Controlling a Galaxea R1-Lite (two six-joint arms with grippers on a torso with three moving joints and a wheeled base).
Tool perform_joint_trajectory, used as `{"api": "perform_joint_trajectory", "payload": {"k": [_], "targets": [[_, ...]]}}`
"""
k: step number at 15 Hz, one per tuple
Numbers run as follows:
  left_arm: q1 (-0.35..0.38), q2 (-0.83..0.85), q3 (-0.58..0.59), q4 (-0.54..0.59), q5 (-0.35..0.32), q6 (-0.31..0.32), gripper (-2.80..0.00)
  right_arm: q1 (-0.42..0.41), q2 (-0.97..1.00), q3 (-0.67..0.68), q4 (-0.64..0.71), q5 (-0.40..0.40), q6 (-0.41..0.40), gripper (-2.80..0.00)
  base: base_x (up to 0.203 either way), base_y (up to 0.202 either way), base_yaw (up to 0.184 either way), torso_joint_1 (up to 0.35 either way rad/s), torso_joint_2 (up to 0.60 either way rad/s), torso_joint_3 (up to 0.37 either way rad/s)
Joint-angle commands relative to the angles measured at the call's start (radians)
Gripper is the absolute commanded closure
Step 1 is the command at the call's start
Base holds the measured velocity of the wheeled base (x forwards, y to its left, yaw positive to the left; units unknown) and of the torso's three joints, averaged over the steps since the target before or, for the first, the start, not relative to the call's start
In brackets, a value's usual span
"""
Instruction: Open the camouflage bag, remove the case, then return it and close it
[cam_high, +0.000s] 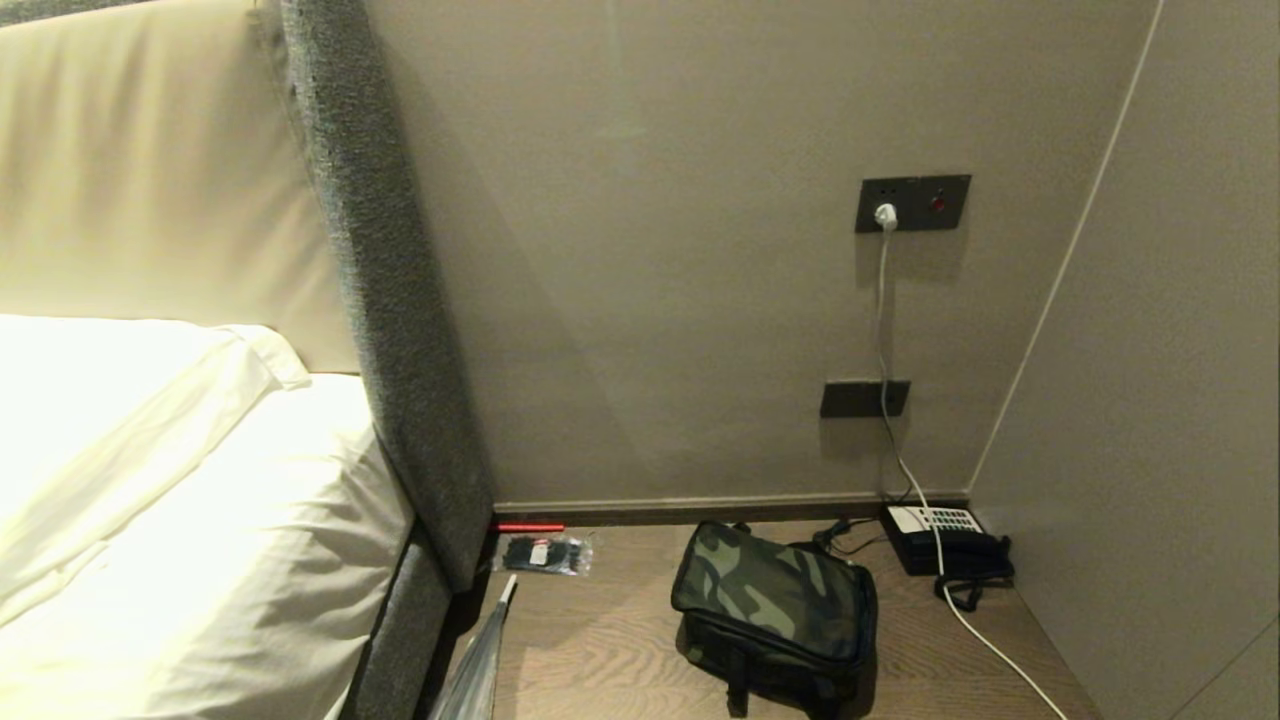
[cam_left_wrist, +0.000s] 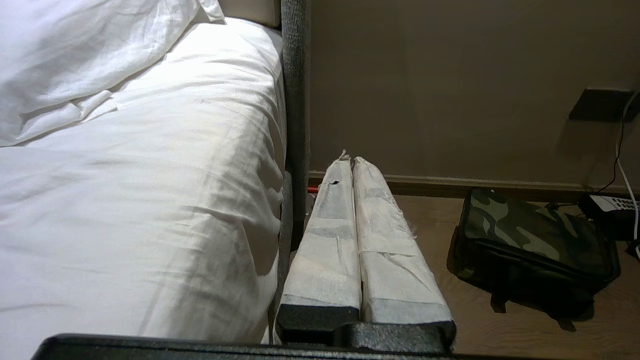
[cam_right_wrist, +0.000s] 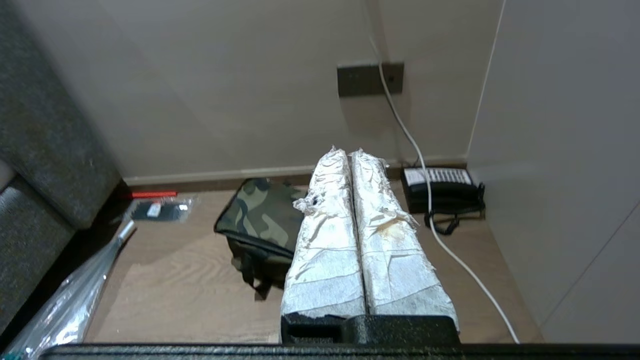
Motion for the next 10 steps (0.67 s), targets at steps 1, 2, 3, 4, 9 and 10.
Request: {"api": "perform_joint_trajectory", "payload": {"k": [1,2,3,4,9,10], "targets": [[0.001,0.0,0.0,0.0,0.001,0.001,0.0,0.0,-0.029,0.012,-0.001,0.0,0.001,0.0,0.0,0.0,0.0,0.0,0.01,0.182],[0.0,0.0,0.0,0.0,0.001,0.003,0.0,0.0,-0.029,0.012,-0.001,0.0,0.001,0.0,0.0,0.0,0.0,0.002,0.0,0.114],[-0.001,0.0,0.0,0.0,0.001,0.003,0.0,0.0,-0.029,0.012,-0.001,0.0,0.001,0.0,0.0,0.0,0.0,0.003,0.0,0.061],[0.001,0.0,0.0,0.0,0.001,0.003,0.0,0.0,-0.029,0.012,-0.001,0.0,0.001,0.0,0.0,0.0,0.0,0.002,0.01,0.036],[0.0,0.0,0.0,0.0,0.001,0.003,0.0,0.0,-0.029,0.012,-0.001,0.0,0.001,0.0,0.0,0.0,0.0,0.0,0.0,0.0],[0.001,0.0,0.0,0.0,0.001,0.003,0.0,0.0,-0.029,0.012,-0.001,0.0,0.001,0.0,0.0,0.0,0.0,0.0,0.0,0.0]]}}
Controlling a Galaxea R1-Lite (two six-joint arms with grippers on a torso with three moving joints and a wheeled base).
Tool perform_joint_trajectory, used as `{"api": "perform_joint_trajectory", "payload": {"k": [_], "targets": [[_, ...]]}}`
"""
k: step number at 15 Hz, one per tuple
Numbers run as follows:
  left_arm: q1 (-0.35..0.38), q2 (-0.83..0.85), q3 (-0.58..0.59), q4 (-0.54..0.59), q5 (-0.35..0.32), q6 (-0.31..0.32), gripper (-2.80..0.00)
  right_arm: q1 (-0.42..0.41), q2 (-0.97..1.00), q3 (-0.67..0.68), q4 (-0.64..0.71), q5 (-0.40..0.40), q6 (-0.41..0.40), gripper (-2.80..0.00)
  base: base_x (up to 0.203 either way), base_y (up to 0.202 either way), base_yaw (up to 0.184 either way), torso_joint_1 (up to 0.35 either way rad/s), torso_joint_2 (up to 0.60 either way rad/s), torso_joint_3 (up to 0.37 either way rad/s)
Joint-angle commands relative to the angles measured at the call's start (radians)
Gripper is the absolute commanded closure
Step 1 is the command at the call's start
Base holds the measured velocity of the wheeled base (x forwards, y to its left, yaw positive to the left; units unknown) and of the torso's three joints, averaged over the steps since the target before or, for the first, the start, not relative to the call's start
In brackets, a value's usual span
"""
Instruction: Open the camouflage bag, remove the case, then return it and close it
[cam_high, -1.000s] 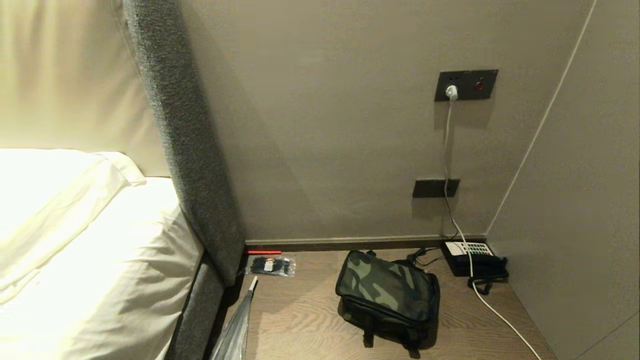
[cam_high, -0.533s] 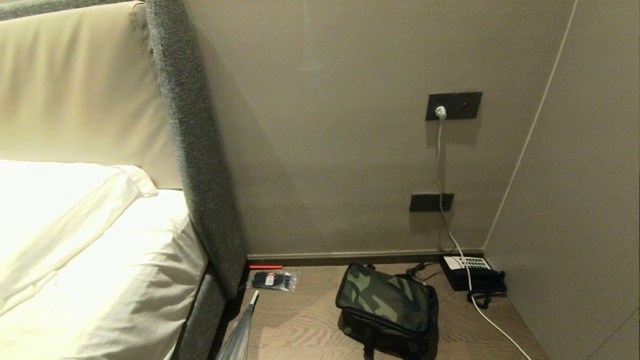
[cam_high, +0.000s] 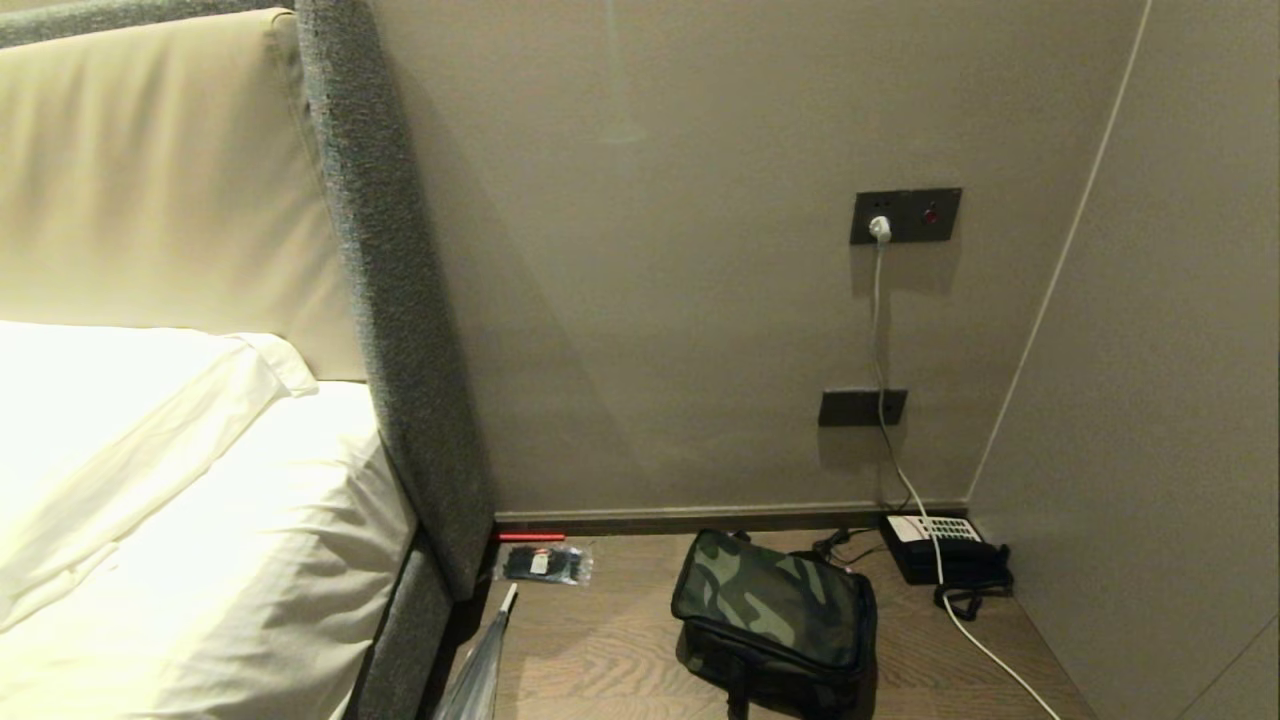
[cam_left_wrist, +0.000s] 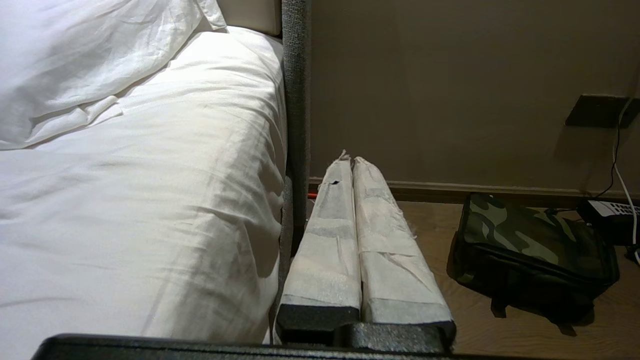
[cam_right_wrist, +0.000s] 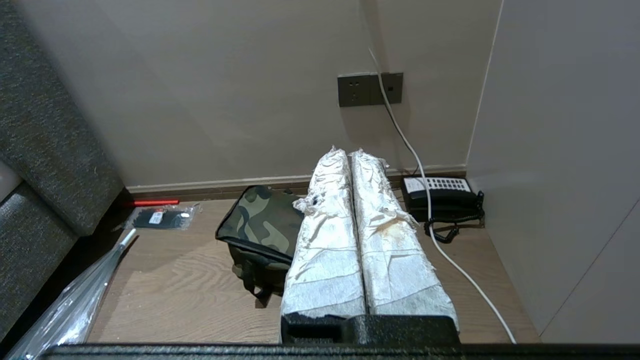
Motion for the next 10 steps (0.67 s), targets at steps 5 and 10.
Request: {"api": "perform_joint_trajectory", "payload": {"k": [5,10], "targets": [[0.0,0.0,0.0,0.0,0.001,0.0,0.0,0.0,-0.029,0.012,-0.001,0.0,-0.001,0.0,0.0,0.0,0.0,0.0,0.0,0.0],[0.0,0.0,0.0,0.0,0.001,0.0,0.0,0.0,-0.029,0.014,0.002,0.0,-0.019,0.0,0.0,0.0,0.0,0.0,0.0,0.0]]}}
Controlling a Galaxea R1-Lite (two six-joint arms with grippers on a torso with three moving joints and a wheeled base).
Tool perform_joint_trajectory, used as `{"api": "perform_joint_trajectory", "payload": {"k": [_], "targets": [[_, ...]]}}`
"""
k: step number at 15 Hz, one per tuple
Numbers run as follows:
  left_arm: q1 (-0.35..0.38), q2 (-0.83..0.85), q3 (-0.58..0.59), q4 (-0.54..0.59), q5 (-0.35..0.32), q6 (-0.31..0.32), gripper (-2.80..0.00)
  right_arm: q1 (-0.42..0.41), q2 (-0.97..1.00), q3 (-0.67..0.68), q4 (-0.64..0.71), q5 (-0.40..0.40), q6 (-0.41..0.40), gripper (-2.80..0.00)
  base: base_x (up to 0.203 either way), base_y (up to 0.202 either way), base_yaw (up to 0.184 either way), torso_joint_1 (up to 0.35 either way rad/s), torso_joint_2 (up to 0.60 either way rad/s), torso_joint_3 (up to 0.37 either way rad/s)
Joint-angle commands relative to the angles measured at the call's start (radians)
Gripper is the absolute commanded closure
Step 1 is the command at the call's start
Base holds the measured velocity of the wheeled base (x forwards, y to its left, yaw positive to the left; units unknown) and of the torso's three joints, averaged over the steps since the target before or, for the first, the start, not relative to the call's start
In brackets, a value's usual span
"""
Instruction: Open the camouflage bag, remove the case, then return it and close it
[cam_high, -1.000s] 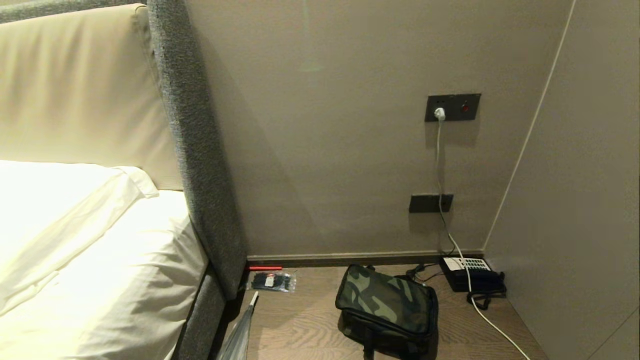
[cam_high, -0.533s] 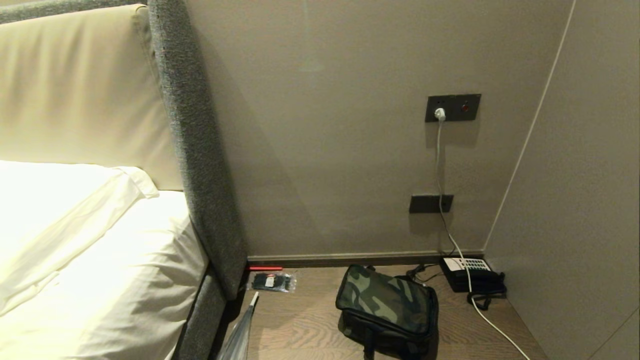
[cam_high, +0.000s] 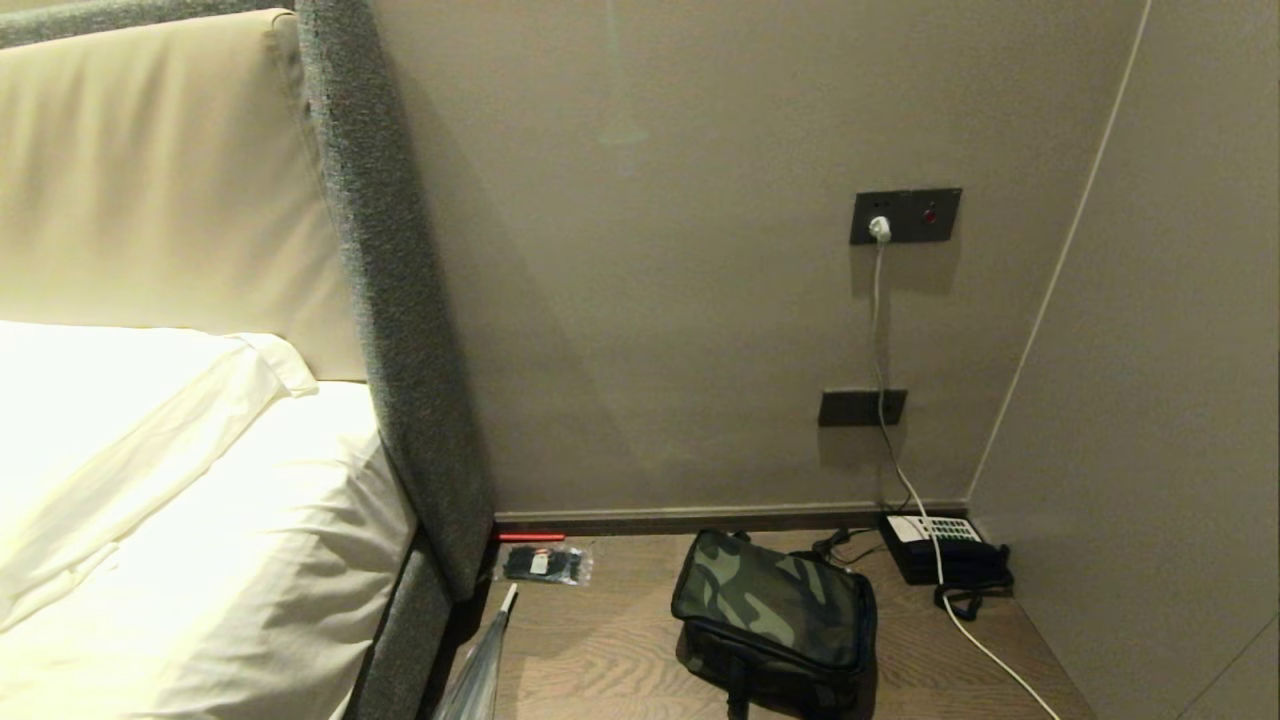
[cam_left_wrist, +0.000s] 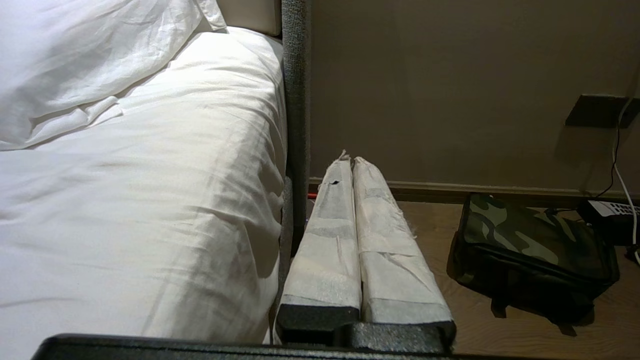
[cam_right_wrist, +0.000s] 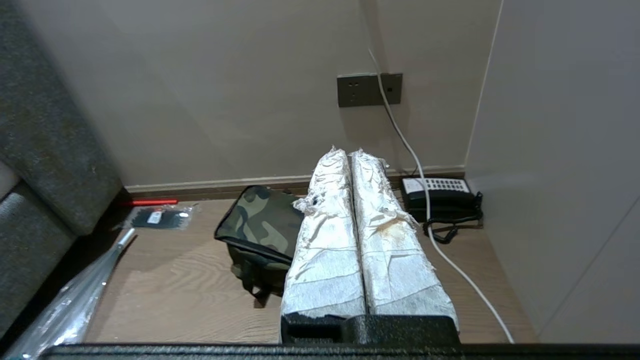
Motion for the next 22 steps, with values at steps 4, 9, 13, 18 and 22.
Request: {"api": "perform_joint_trajectory", "payload": {"k": [4,9,13,18,22], "targets": [[0.0,0.0,0.0,0.0,0.0,0.0,0.0,0.001,-0.029,0.012,0.006,0.004,-0.032,0.0,0.0,0.0,0.0,0.0,0.0,0.0],[0.0,0.0,0.0,0.0,0.0,0.0,0.0,0.001,-0.029,0.014,0.003,0.0,0.009,0.0,0.0,0.0,0.0,0.0,0.0,0.0],[0.001,0.0,0.0,0.0,0.0,0.0,0.0,0.001,-0.029,0.014,0.003,0.002,0.007,0.0,0.0,0.0,0.0,0.0,0.0,0.0],[0.001,0.0,0.0,0.0,0.0,0.0,0.0,0.001,-0.029,0.013,0.003,0.002,0.007,0.0,0.0,0.0,0.0,0.0,0.0,0.0],[0.001,0.0,0.0,0.0,0.0,0.0,0.0,0.001,-0.029,0.014,0.003,0.002,0.005,0.0,0.0,0.0,0.0,0.0,0.0,0.0]]}}
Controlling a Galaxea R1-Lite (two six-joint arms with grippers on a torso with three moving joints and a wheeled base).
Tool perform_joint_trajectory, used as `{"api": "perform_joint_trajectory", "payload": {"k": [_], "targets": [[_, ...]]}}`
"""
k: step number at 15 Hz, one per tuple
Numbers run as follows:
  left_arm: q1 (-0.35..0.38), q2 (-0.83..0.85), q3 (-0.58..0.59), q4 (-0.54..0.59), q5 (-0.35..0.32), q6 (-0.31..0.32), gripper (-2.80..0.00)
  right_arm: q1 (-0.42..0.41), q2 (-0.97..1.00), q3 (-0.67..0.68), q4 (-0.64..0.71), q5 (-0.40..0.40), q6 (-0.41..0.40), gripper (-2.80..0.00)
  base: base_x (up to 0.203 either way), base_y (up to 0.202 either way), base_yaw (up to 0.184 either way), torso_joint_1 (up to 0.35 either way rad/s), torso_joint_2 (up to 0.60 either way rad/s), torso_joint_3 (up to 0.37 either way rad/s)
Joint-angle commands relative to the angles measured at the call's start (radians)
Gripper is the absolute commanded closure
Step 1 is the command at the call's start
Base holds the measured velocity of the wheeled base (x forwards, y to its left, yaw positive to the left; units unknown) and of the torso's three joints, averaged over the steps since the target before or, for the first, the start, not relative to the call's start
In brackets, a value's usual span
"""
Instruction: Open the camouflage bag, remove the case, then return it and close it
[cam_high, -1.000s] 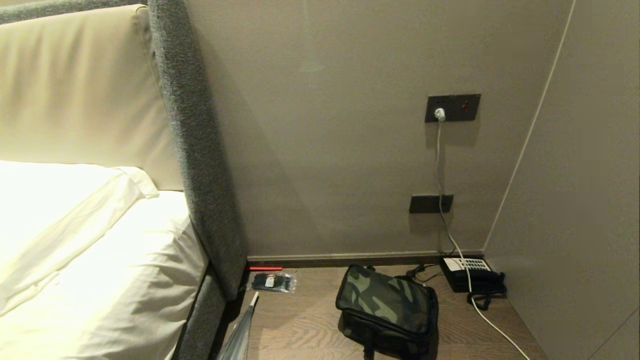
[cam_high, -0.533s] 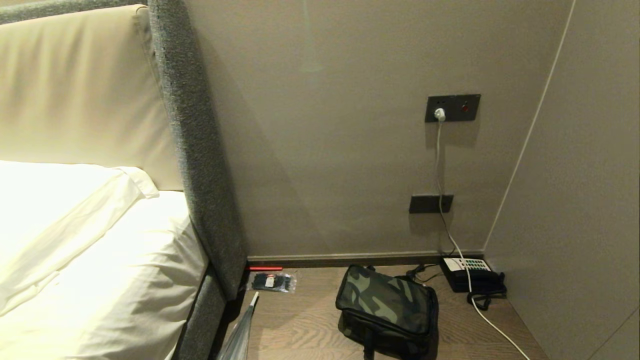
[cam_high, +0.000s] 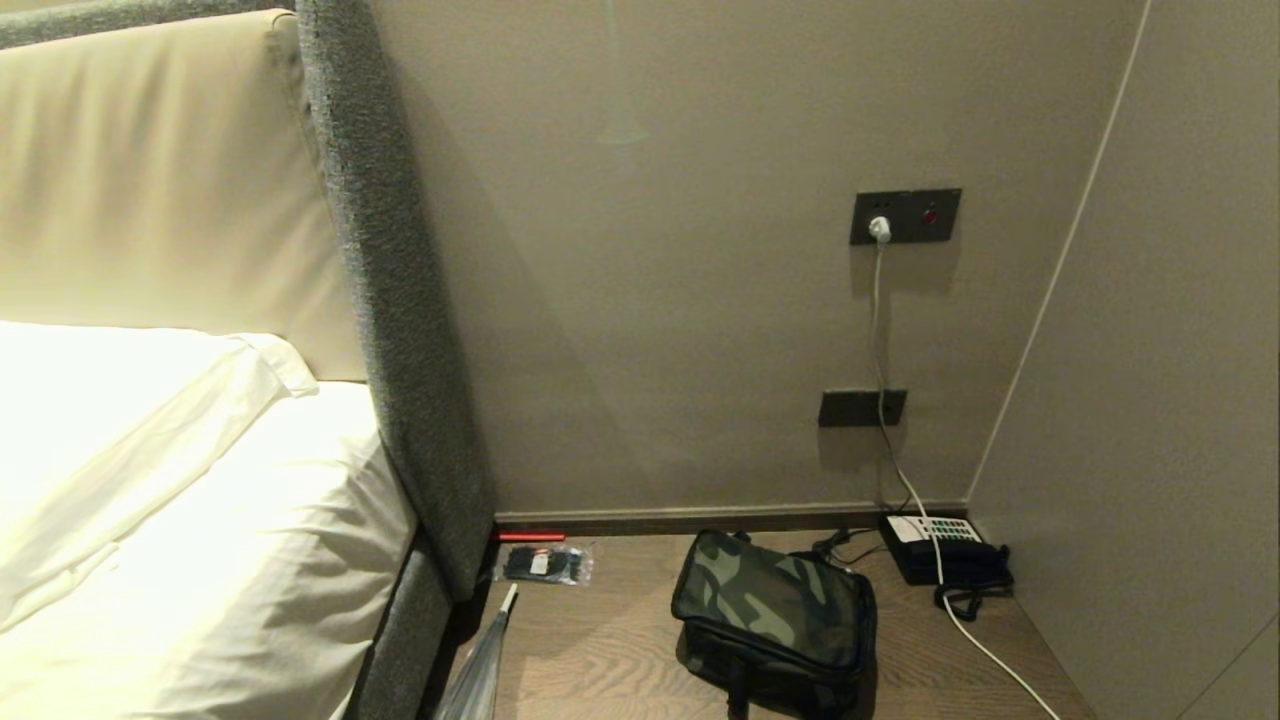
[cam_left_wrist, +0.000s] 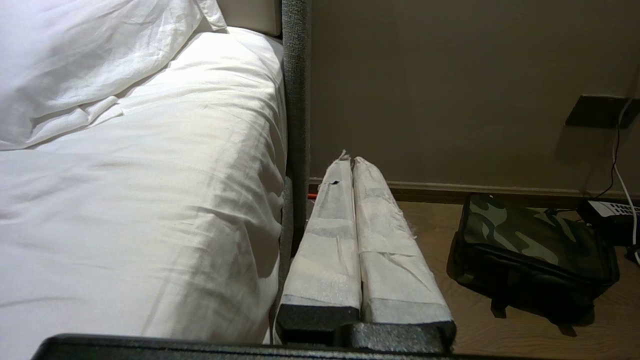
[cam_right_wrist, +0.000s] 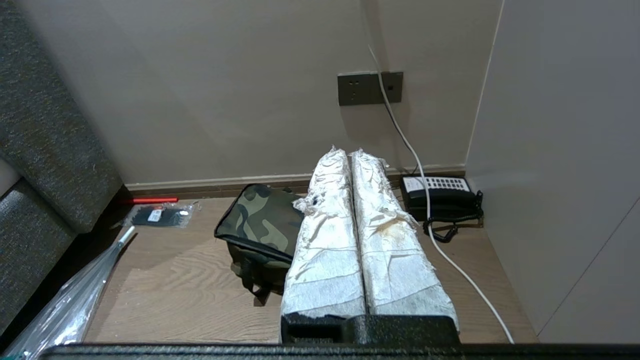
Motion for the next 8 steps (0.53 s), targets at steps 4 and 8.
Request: {"api": "perform_joint_trajectory", "payload": {"k": [4,8], "targets": [[0.001,0.0,0.0,0.0,0.0,0.0,0.0,0.0,-0.029,0.014,0.0,0.0,0.003,0.0,0.0,0.0,0.0,0.0,0.0,0.0],[0.0,0.0,0.0,0.0,0.0,0.0,0.0,0.0,-0.029,0.012,0.001,0.0,0.004,0.0,0.0,0.0,0.0,0.0,0.0,0.0]]}}
